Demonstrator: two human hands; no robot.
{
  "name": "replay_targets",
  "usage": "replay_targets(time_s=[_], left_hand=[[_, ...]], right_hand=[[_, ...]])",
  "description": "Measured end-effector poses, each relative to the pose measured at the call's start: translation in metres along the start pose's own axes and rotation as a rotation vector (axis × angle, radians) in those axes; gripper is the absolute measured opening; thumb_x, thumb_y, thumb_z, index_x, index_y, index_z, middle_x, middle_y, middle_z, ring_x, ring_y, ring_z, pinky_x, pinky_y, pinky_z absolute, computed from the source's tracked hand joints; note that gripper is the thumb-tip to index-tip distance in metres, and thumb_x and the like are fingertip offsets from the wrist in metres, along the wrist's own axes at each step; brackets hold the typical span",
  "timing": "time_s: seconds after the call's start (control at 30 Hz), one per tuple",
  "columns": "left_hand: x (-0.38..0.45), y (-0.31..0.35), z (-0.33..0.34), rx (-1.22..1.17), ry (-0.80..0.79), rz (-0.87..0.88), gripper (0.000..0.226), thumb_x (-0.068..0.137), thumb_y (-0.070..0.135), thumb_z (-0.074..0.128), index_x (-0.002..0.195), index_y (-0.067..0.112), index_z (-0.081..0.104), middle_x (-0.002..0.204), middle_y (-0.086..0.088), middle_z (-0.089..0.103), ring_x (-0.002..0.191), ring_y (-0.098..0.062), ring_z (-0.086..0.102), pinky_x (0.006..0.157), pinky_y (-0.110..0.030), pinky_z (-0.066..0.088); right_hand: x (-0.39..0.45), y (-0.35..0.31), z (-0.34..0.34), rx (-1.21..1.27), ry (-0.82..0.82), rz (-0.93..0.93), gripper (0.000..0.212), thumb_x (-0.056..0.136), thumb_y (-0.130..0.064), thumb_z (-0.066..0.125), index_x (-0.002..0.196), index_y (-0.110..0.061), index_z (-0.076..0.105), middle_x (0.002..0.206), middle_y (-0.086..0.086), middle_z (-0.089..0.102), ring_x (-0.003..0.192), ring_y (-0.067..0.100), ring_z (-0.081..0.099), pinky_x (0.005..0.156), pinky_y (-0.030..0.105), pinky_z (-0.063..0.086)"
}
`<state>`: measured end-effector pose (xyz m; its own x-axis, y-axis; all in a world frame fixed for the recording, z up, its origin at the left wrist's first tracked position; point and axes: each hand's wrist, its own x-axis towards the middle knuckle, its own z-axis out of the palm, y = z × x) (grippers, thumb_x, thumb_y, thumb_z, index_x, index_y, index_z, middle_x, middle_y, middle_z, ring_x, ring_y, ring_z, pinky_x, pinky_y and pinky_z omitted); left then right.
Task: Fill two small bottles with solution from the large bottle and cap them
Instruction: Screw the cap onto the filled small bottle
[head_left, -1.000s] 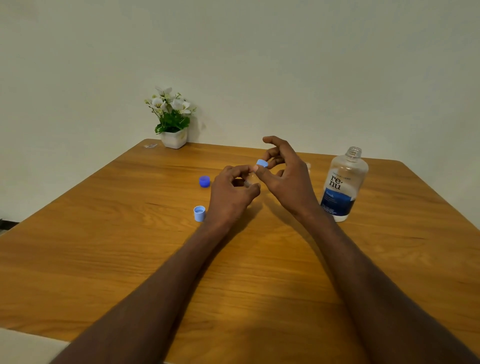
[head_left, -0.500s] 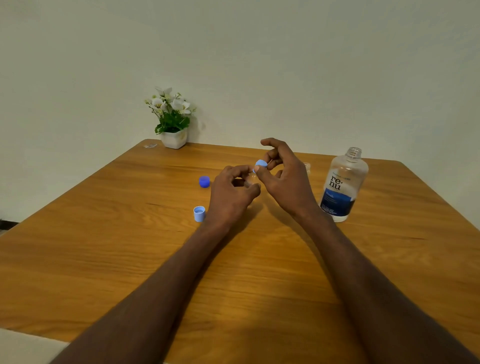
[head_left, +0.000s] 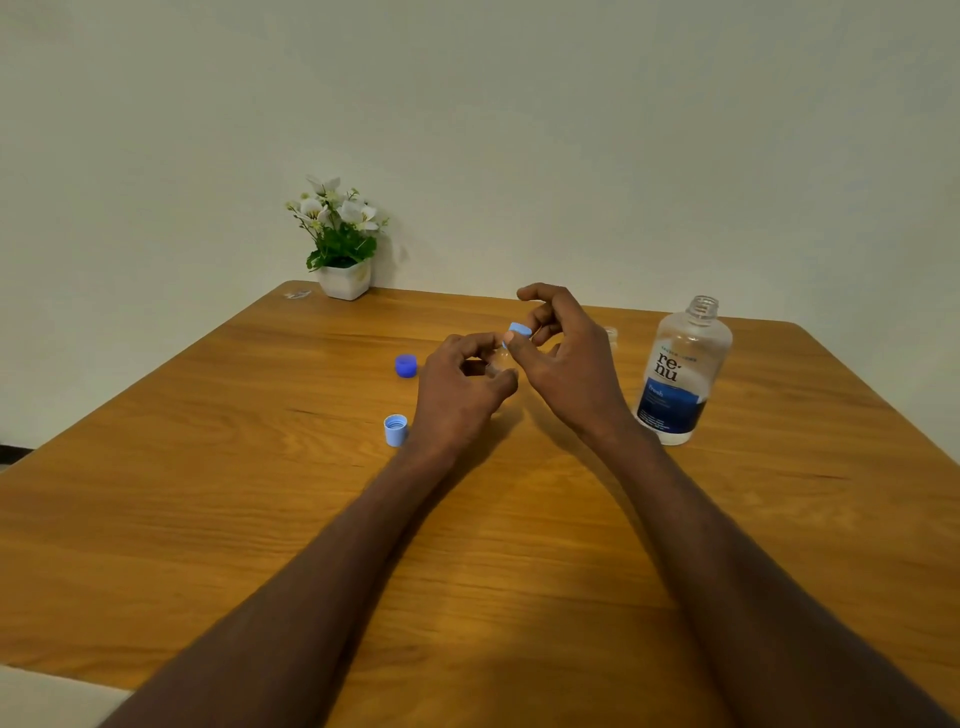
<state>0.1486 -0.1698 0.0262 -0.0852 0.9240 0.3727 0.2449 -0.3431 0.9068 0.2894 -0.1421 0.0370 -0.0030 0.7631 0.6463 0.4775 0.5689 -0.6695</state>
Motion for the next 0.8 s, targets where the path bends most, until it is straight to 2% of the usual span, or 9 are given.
replay_targets(time_s=[0.13, 0.2, 0.33, 0.47, 0.63, 0.7, 0.8], left_hand=[[0.0004, 0.0002, 0.0000, -0.017, 0.019, -0.014, 0.050, 0.083, 0.008, 0.079, 0.131, 0.013, 0.067, 0.121, -0.002, 0.066, 0.106, -0.016, 0.065, 0.095, -0.037, 0.058], [0.0011, 0.0007, -0.0002, -0.022, 0.026, -0.019, 0.049, 0.083, 0.007, 0.079, 0.131, 0.012, 0.068, 0.120, -0.003, 0.066, 0.106, -0.019, 0.066, 0.095, -0.040, 0.059], [0.0006, 0.0018, 0.0003, 0.007, 0.004, -0.008, 0.050, 0.084, 0.009, 0.079, 0.132, 0.012, 0.067, 0.122, -0.002, 0.066, 0.108, -0.015, 0.065, 0.096, -0.037, 0.059], [0.0010, 0.0014, -0.0014, 0.016, 0.004, -0.002, 0.050, 0.084, 0.007, 0.078, 0.132, 0.011, 0.067, 0.121, -0.004, 0.066, 0.107, -0.018, 0.065, 0.096, -0.039, 0.058], [0.0003, 0.0028, -0.0014, 0.010, 0.005, 0.000, 0.047, 0.084, 0.008, 0.078, 0.130, 0.012, 0.068, 0.117, -0.004, 0.067, 0.104, -0.017, 0.066, 0.096, -0.041, 0.059], [-0.0001, 0.0029, -0.0016, 0.010, 0.004, -0.003, 0.047, 0.084, 0.008, 0.078, 0.129, 0.012, 0.068, 0.117, -0.004, 0.067, 0.104, -0.018, 0.065, 0.096, -0.043, 0.058], [0.0007, 0.0025, -0.0025, 0.014, 0.002, -0.016, 0.049, 0.084, 0.008, 0.079, 0.131, 0.011, 0.067, 0.119, -0.005, 0.066, 0.106, -0.020, 0.065, 0.096, -0.044, 0.058]], right_hand=[[0.0019, -0.0002, -0.0040, 0.018, -0.040, -0.004, 0.055, 0.092, -0.017, 0.074, 0.141, -0.027, 0.052, 0.107, -0.012, 0.064, 0.099, 0.008, 0.062, 0.071, 0.012, 0.046], [0.0022, 0.0002, -0.0044, 0.017, -0.032, -0.004, 0.054, 0.091, -0.016, 0.074, 0.140, -0.027, 0.053, 0.104, -0.016, 0.064, 0.097, 0.007, 0.063, 0.070, 0.012, 0.047], [0.0004, 0.0000, 0.0000, 0.006, -0.017, 0.001, 0.048, 0.092, -0.019, 0.074, 0.136, -0.025, 0.056, 0.100, -0.010, 0.062, 0.093, 0.011, 0.060, 0.069, 0.016, 0.046], [0.0016, -0.0009, -0.0046, 0.041, -0.088, -0.010, 0.058, 0.092, -0.016, 0.073, 0.144, -0.027, 0.051, 0.114, -0.009, 0.064, 0.103, 0.005, 0.063, 0.071, 0.009, 0.048], [-0.0001, -0.0017, 0.0002, -0.011, -0.041, -0.001, 0.049, 0.093, -0.020, 0.074, 0.138, -0.025, 0.056, 0.102, -0.010, 0.062, 0.096, 0.010, 0.061, 0.070, 0.014, 0.045], [-0.0001, -0.0029, -0.0014, 0.004, -0.053, 0.003, 0.052, 0.093, -0.022, 0.074, 0.140, -0.027, 0.053, 0.107, -0.009, 0.063, 0.100, 0.011, 0.061, 0.073, 0.015, 0.045], [0.0011, -0.0047, -0.0066, 0.030, -0.069, -0.009, 0.056, 0.092, -0.016, 0.073, 0.143, -0.027, 0.052, 0.113, -0.010, 0.066, 0.103, 0.005, 0.064, 0.073, 0.009, 0.047]])
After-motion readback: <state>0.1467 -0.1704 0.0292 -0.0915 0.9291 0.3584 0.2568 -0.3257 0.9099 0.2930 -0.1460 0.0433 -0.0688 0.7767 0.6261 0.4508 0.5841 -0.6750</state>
